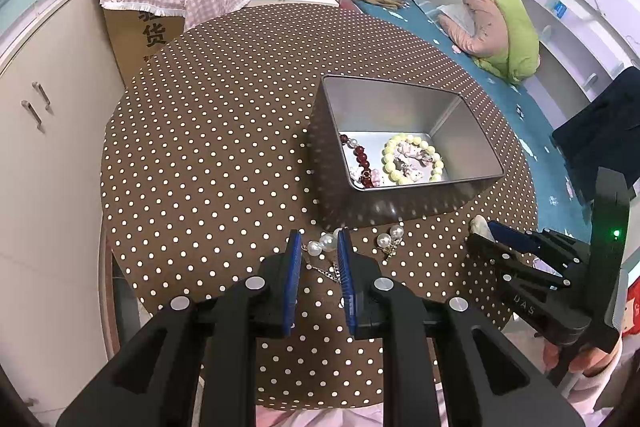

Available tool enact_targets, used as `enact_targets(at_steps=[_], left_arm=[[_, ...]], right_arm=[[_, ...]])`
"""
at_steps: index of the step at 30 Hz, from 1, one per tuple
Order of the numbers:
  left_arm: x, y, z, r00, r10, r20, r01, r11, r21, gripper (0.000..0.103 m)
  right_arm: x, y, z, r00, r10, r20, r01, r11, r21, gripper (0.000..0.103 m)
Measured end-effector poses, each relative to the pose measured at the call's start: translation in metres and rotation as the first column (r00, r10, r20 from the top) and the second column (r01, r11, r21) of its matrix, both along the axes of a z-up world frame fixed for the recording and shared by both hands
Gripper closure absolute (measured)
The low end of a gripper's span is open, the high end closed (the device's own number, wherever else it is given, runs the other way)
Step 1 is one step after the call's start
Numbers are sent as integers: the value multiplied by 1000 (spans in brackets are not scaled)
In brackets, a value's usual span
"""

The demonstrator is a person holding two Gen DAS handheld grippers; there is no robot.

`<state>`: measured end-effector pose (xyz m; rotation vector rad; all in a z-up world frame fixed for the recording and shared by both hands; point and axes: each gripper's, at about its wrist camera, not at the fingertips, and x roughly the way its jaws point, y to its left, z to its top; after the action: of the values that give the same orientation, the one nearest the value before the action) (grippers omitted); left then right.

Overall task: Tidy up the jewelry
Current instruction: 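Carry both pieces over the silver tin and release them inside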

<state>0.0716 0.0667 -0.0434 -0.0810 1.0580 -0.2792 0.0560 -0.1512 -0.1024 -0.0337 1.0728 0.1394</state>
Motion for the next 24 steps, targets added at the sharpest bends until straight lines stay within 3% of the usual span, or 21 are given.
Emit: enact_targets(at_steps=[12, 24], left_arm=[[3, -1, 10, 1000, 5, 30, -5, 1000, 6, 86], [6, -7, 61, 986, -7, 166, 3, 1000, 25, 86]], right_arm=[[7, -29, 19, 999, -37, 25, 35, 998, 52, 73], [19, -31, 67, 988, -33, 154, 22, 997, 74, 73]])
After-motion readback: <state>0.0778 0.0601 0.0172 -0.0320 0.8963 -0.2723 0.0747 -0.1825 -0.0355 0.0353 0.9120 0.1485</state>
